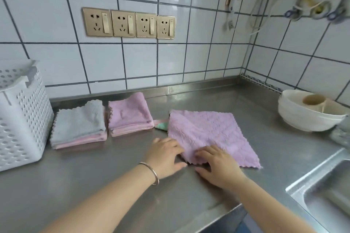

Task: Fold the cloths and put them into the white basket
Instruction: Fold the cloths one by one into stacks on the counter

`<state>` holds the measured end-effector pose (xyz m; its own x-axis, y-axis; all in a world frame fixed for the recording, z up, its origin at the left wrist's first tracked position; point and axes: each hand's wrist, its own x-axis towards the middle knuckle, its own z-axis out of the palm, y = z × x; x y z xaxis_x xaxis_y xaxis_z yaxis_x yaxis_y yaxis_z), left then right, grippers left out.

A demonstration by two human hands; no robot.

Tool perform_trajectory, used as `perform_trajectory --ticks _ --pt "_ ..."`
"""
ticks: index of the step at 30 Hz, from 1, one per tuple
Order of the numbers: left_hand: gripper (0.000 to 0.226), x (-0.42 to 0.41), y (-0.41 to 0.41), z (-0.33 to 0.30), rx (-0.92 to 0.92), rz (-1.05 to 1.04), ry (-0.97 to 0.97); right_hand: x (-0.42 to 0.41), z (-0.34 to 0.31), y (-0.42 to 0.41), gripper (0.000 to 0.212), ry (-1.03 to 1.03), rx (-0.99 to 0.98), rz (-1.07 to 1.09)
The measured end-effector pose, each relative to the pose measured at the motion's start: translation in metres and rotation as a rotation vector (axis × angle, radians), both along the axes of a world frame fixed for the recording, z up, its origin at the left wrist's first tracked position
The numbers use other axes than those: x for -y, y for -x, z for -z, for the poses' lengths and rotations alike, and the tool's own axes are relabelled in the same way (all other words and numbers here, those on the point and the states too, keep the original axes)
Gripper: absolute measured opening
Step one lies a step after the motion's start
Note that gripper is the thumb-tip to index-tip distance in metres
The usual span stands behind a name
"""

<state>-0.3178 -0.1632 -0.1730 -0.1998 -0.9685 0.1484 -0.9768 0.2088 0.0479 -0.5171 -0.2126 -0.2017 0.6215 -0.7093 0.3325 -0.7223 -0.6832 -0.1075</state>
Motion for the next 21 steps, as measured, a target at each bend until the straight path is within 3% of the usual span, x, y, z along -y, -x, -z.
perform_trajectory --ticks 6,12,15,18,21 --pt "0.045 0.016 0.043 0.015 -0.038 -0.149 -0.09 0.002 0.005 0.006 0.027 0.106 0.024 0.118" --pt "0.03 0.034 0.06 0.01 -0.003 -0.164 -0.026 0.013 0.0 0.011 0.023 0.038 0.087 0.28" --pt "0.029 0.044 0.061 0.003 -0.164 -0.202 -0.008 0.025 -0.011 0.012 0.02 -0.044 0.146 0.368" --pt "0.03 0.052 0.054 -0.01 -0.397 -0.253 0.008 0.034 -0.021 0.022 0.008 0.154 0.066 0.252" --pt "0.032 0.057 0.046 -0.034 -0.449 -0.271 0.098 0.059 -0.028 0.045 0.018 0.281 -0.004 0.335"
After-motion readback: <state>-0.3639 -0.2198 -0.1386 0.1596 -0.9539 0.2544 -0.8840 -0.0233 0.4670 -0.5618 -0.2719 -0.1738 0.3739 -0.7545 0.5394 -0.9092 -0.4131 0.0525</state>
